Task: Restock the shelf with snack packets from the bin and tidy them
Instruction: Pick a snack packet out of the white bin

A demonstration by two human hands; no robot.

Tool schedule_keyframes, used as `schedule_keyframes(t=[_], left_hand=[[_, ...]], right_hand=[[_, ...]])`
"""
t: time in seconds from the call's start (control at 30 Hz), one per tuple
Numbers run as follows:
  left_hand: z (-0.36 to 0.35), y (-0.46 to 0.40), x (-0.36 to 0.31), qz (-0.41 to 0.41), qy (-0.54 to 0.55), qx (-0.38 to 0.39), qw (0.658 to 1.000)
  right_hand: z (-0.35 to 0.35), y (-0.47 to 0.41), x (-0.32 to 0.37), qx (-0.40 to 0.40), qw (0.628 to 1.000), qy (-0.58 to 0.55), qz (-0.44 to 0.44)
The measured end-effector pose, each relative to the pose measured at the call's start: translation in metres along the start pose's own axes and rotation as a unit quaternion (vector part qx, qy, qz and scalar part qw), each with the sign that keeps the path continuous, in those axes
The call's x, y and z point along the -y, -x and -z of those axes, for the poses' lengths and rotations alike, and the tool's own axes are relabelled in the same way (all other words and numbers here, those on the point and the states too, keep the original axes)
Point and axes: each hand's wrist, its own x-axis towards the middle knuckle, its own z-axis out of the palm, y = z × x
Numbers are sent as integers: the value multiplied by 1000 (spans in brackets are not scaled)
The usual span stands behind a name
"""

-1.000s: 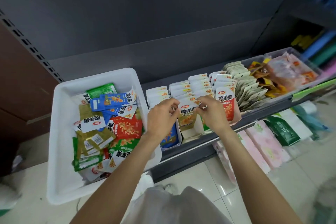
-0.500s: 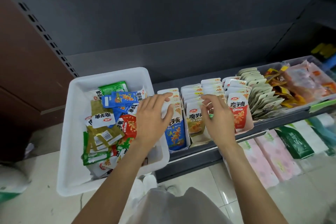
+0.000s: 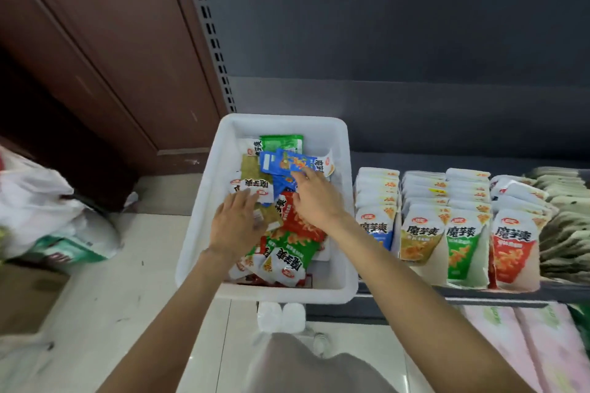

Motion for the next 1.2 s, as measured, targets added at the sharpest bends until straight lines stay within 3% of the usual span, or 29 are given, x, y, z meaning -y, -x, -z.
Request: schedule_keyframes(t=[0.2, 0.4, 0.5, 0.6, 0.67, 0.73, 0.77, 0.83, 0.9, 1.03, 1.13, 1.2], left_hand=[[-1, 2, 0, -5, -37, 4, 999], [-7, -5, 6, 23, 31, -41, 998], [-8, -7, 2, 39, 116, -124, 985], [2, -9, -3, 25, 249, -203, 947], [16, -9, -4, 62, 358, -169, 916], [33, -7, -3, 141, 484, -54, 862], [42, -5, -2, 169, 530, 11, 831], [57, 5, -4, 168, 561, 110, 803], [65, 17, -11, 115, 591, 148, 785], [72, 30, -30, 65, 646, 112, 752], [71, 31, -42, 54, 661, 85, 744], [70, 30, -54, 30, 640, 72, 764]], right_hand=[[-20, -54, -10, 81, 993, 0, -91], [-20, -16, 14, 56, 975, 210, 48], [-3, 6, 26, 76, 969, 216, 94], [19, 25, 28, -21, 972, 197, 123], [25, 33, 17, -167, 965, 131, 155], [28, 43, 3, -289, 933, 25, 212], [33, 50, 0, -320, 918, -21, 233], [43, 62, -3, -367, 891, -105, 246], [48, 69, -5, -391, 875, -153, 242], [47, 81, -10, -391, 876, -200, 201], [55, 94, -11, -358, 882, -294, 87], [67, 106, -10, -292, 852, -433, 4]])
